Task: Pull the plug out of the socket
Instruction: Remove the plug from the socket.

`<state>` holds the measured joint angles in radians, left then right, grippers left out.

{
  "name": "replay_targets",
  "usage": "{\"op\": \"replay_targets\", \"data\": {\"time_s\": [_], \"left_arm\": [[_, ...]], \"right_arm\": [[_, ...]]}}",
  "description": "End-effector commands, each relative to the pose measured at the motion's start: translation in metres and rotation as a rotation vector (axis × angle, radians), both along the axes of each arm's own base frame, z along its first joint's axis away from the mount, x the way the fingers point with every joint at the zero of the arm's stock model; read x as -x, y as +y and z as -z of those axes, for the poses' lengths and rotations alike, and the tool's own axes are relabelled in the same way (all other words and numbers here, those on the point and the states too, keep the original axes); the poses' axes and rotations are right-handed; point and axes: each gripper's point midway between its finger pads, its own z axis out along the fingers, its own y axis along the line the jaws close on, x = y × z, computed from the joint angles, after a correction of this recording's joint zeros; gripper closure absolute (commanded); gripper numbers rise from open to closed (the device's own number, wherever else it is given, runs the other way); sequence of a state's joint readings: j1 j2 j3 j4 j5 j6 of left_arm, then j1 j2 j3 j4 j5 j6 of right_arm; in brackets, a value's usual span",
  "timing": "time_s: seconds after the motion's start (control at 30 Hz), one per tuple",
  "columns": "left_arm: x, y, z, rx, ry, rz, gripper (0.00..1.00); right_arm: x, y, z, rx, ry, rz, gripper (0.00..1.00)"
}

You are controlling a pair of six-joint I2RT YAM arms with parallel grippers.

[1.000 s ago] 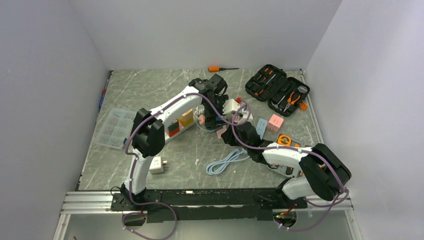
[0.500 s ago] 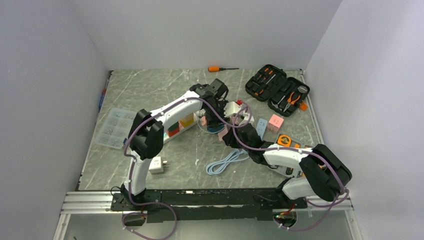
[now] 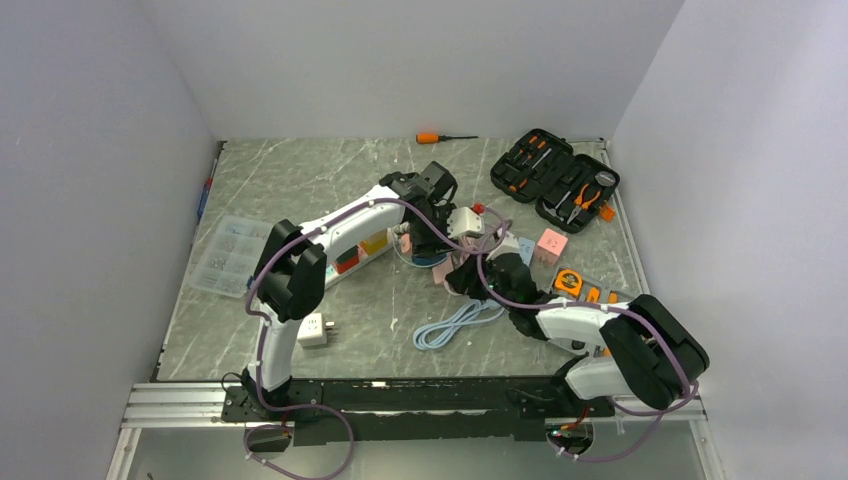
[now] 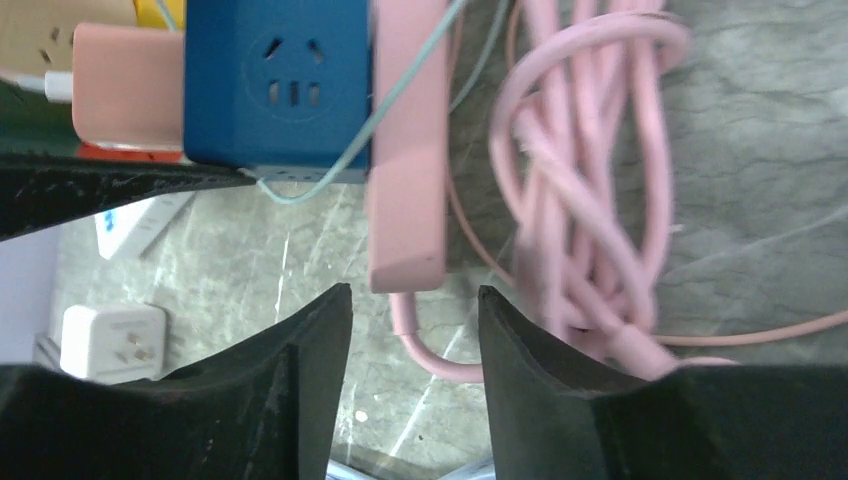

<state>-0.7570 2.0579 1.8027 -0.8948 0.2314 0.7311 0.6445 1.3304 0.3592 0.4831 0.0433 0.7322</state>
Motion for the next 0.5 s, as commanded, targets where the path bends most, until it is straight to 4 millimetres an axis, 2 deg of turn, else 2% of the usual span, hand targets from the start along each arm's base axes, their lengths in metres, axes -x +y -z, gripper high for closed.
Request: {"op": "replay_targets", "data": {"time_s": [0.0,0.17,0.27,0.33,0.47], "left_arm": [[0.0,0.023,-0.013,-0.051,-0.013,-0.048,1.0],[-0.006,0.012,-0.045,0.035,-0.05,-0.057,1.0],[-0.008,0.007,-0.067,0.081,-0.069,-0.052,1.0],[-0.006,0.007,-0.074,0.092,-0.074,-0.043,1.0],[-0.005,0.01,-0.083,0.093,-0.08,-0.031,1.0]], "right_arm": [[-0.016,0.001,-0.04,-0.272,-0.078,-0.01,0.46],[-0.021,0.004,-0.048,-0.32,-0.08,-0.074,0.38],[-0.025,0.01,-0.062,-0.327,-0.117,-0.113,0.37],[-0.029,0.012,-0.069,-0.311,-0.138,-0.126,0.36],[-0.036,0.015,-0.069,-0.264,-0.128,-0.145,0.34]]}}
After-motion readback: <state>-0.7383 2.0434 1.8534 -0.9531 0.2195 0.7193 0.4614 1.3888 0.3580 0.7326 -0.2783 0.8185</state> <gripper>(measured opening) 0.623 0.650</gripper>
